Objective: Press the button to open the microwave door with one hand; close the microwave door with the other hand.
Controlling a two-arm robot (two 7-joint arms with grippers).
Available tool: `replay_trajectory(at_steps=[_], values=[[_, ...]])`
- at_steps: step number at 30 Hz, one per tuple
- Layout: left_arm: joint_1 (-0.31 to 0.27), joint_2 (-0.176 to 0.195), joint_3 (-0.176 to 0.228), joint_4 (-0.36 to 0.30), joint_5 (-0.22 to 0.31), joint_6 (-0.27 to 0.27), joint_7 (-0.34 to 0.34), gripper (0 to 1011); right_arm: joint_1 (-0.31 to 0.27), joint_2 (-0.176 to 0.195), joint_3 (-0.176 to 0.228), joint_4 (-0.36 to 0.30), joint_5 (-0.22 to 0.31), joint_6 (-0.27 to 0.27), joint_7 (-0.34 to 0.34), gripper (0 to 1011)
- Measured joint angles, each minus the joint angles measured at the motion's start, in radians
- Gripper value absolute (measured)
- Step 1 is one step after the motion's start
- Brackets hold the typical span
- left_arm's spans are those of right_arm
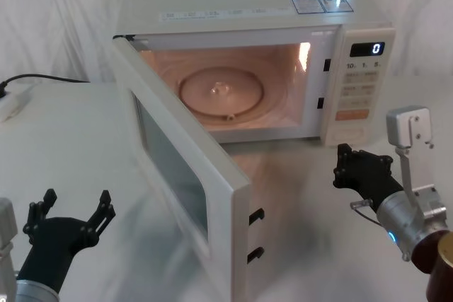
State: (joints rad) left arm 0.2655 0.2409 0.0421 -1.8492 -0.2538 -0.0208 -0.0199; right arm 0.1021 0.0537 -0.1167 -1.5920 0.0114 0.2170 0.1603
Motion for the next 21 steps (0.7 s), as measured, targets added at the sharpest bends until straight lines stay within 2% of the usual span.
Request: replay_trajectory(at_steps=[12, 18, 21], values=[[0.000, 0.000, 0.000, 0.000, 0.000, 0.000, 0.000, 1001, -0.078, 0.044, -0.005, -0.085, 0.033, -0.069, 0.003, 0], [0.000, 0.000, 0.000, 0.000, 0.000, 0.000, 0.000, 1001, -0.105, 0.051, 0.003, -0.096, 0.056, -0.113, 0.000, 0], [0.000, 0.000, 0.000, 0.000, 0.000, 0.000, 0.000, 1001, -0.107, 0.051, 0.004, -0.096, 0.059, -0.116, -0.001, 0]])
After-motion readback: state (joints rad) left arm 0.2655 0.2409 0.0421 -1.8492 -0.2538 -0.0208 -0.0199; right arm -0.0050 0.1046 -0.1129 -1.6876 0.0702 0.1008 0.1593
